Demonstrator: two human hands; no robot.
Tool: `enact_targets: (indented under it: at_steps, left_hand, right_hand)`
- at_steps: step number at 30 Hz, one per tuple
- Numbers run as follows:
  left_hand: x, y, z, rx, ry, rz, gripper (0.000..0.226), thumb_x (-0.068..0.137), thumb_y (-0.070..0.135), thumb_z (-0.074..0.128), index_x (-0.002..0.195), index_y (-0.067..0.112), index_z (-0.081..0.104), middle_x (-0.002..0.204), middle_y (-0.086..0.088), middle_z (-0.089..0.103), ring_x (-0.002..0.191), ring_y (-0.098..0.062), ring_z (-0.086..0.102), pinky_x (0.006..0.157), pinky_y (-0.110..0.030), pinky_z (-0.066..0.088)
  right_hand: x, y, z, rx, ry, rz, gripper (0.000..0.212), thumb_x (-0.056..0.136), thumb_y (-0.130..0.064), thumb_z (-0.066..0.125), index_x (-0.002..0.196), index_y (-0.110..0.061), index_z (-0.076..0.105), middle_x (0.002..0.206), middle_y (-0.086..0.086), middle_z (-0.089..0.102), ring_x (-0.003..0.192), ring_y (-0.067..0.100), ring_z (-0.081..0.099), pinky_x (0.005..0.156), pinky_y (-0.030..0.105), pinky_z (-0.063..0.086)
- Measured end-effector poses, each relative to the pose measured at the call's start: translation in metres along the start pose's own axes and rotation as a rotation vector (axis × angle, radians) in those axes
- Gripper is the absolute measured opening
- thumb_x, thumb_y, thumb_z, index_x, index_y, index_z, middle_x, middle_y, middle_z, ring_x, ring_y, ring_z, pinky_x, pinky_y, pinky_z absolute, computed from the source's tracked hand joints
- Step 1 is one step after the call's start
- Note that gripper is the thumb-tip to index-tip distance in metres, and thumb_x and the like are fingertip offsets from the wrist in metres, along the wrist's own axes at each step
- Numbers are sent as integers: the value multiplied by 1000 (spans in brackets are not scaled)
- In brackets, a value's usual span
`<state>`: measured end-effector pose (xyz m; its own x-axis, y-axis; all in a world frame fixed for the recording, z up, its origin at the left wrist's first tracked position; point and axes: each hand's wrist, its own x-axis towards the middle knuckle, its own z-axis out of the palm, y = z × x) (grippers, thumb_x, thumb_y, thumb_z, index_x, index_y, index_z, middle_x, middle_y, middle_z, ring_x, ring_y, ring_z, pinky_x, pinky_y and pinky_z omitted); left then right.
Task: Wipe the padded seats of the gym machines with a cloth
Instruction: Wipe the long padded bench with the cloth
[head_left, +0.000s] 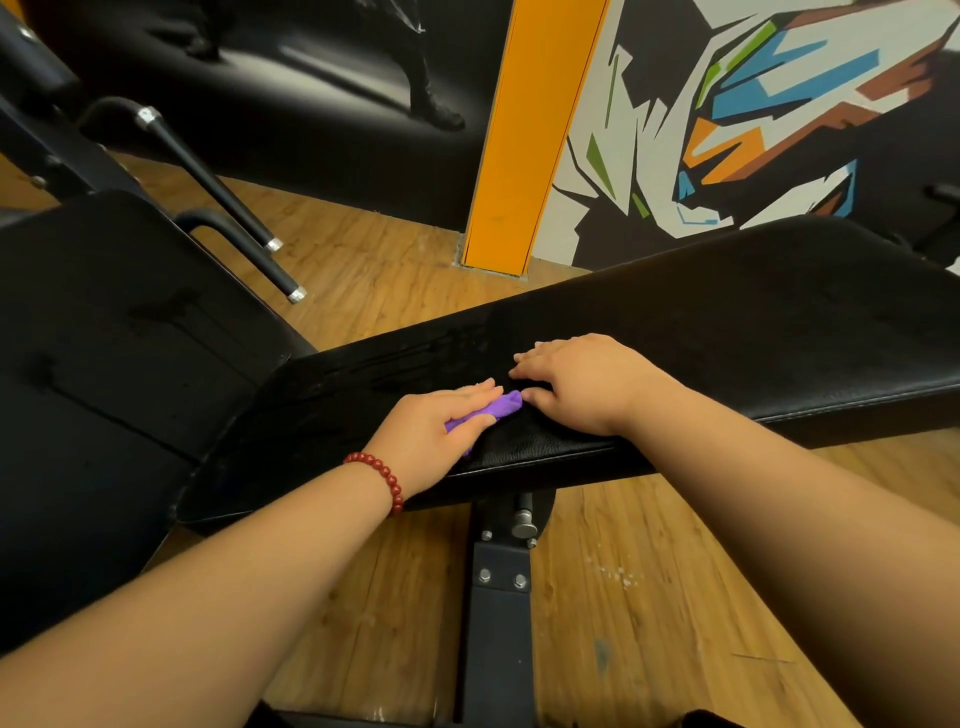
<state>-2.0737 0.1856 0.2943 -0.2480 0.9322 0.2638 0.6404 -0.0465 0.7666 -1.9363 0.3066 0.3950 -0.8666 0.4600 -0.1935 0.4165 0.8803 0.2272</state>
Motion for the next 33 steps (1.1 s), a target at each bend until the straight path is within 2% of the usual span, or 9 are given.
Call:
enact_targets:
  at_steps: [4, 9, 13, 15, 18, 19, 25, 30, 33]
  left_hand:
    - [24, -3, -4, 54, -6, -56, 41, 98, 27, 53, 139, 29, 48, 144, 12, 47, 134, -4, 40, 113, -21, 27]
    - [4, -5, -3, 21, 3, 25, 42, 96, 19, 57, 137, 28, 50, 133, 22, 47, 126, 8, 36, 107, -9, 25]
    - [-2, -11, -2, 12, 15, 47, 41, 95, 21, 59, 135, 29, 53, 132, 22, 49, 122, 12, 38, 98, 3, 22]
    - [9, -10, -2, 7, 30, 26, 39, 96, 23, 57, 134, 29, 54, 135, 17, 52, 123, 9, 40, 101, -1, 24]
    - [30, -12, -5, 22, 42, -64, 39, 98, 25, 55, 136, 30, 52, 142, 13, 50, 132, -3, 41, 113, -21, 28]
    - [36, -14, -4, 26, 48, -90, 39, 98, 25, 54, 137, 30, 51, 143, 13, 49, 134, -5, 40, 113, -22, 26]
    - [32, -17, -6, 54, 24, -17, 38, 98, 22, 54, 136, 28, 53, 138, 13, 52, 132, 1, 39, 106, -11, 21]
    - [17, -23, -5, 66, -10, 112, 38, 97, 23, 56, 134, 28, 54, 137, 11, 55, 129, 3, 41, 110, -13, 27]
    - [38, -22, -5, 82, 28, 46, 37, 98, 22, 54, 135, 26, 54, 137, 10, 55, 127, 4, 40, 106, -10, 23]
  right_hand:
    - [2, 0, -1, -1, -22, -6, 44, 103, -39, 37, 146, -30, 38, 154, -10, 34, 145, 11, 22, 116, 39, 22]
    - [2, 2, 0, 16, -22, 15, 51, 102, -42, 40, 150, -28, 31, 155, -9, 32, 145, 9, 22, 117, 38, 22]
    - [7, 5, 0, 18, -84, -21, 52, 102, -42, 38, 151, -27, 28, 159, -8, 24, 147, 9, 14, 119, 36, 13]
    - [8, 7, -1, 46, -116, -38, 53, 102, -42, 39, 151, -26, 27, 159, -8, 23, 147, 9, 12, 119, 35, 10]
    - [10, 14, -11, 94, -184, -54, 57, 99, -44, 45, 151, -27, 28, 159, -8, 24, 147, 9, 14, 118, 32, 12]
    - [11, 17, -16, 96, -206, -56, 59, 98, -47, 47, 151, -28, 29, 159, -9, 24, 147, 10, 16, 118, 32, 14]
    - [16, 26, -16, 61, -223, -80, 68, 92, -60, 44, 152, -33, 24, 160, -13, 17, 147, 6, 7, 119, 36, 9]
    - [18, 26, -13, 58, -220, -69, 74, 93, -60, 43, 154, -30, 13, 161, -11, 8, 147, 5, 3, 117, 27, 3]
    - [19, 25, -13, 42, -230, -59, 77, 93, -61, 41, 155, -27, 10, 162, -9, 4, 148, 7, 3, 117, 27, 2]
